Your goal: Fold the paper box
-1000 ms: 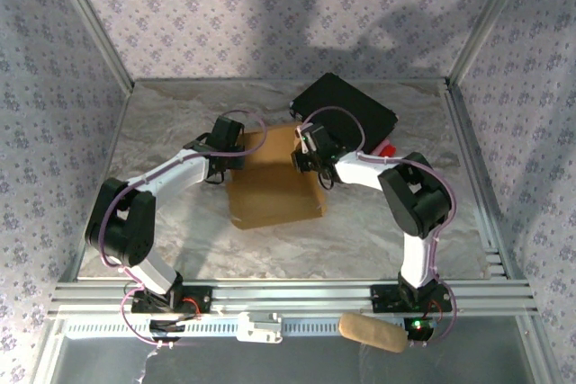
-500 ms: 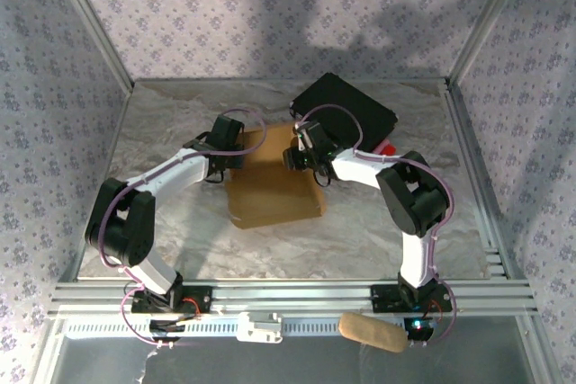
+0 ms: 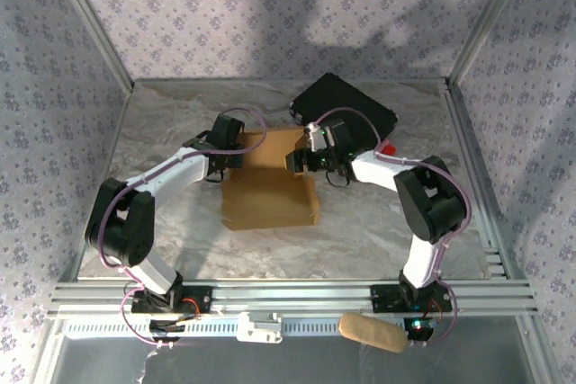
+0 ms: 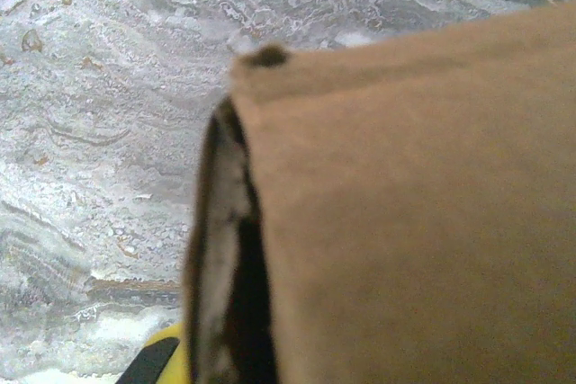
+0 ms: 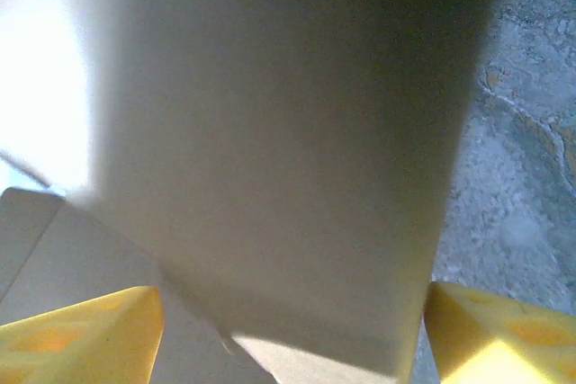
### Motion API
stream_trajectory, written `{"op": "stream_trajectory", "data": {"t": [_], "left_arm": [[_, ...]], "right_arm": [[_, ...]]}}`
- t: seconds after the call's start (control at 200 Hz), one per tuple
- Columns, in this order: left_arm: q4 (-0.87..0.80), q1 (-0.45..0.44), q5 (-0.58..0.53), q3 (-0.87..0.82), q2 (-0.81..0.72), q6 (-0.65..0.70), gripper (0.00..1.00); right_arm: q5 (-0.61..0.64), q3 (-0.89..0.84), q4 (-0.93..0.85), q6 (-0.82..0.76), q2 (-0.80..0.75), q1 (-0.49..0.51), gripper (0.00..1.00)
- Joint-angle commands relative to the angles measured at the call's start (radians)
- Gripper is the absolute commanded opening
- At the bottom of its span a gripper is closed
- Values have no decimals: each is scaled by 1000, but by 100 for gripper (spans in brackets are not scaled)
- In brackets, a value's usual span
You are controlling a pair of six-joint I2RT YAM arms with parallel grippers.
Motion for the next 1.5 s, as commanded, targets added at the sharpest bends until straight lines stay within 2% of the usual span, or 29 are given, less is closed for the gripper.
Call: {"op": "stream_trajectory", "data": {"t": [0.0, 0.115, 0.32, 0.545, 0.595, 0.685, 0.75, 0.815, 0.919, 1.124, 1.299, 1.499], "left_arm": [[-17, -13, 15, 34, -2, 22, 0], [-14, -14, 13, 33, 1, 25, 0], [-8, -16, 12, 32, 10, 21, 0], [-6, -16, 10, 33, 11, 26, 0], [-6, -16, 9, 37, 13, 25, 0], [-9, -16, 10, 44, 16, 22, 0], [-13, -17, 8, 48, 16, 19, 0], [-14, -19, 7, 49, 12, 20, 0], [-14, -19, 6, 49, 13, 25, 0], [-11, -19, 7, 41, 12, 23, 0], [-14, -19, 15, 45, 14, 20, 0], [-20, -21, 12, 52, 14, 22, 0]], "right_arm": [[-126, -43, 54, 0, -41, -58, 78], [-160, -76, 95, 8, -39, -91, 73], [-125, -157, 168, 36, -101, -136, 73], [-154, -212, 228, 62, -115, -189, 70], [-100, -201, 185, 46, -123, -171, 70], [107, -188, 77, 12, -155, -103, 70], [287, -224, 57, 13, -201, -33, 74], [380, -261, 75, 49, -217, 6, 76], [453, -262, 87, 88, -185, 28, 77], [461, -144, 48, 87, -68, 35, 76], [465, -51, 13, 41, 12, 67, 69], [501, -24, -21, 15, 45, 71, 47]]}}
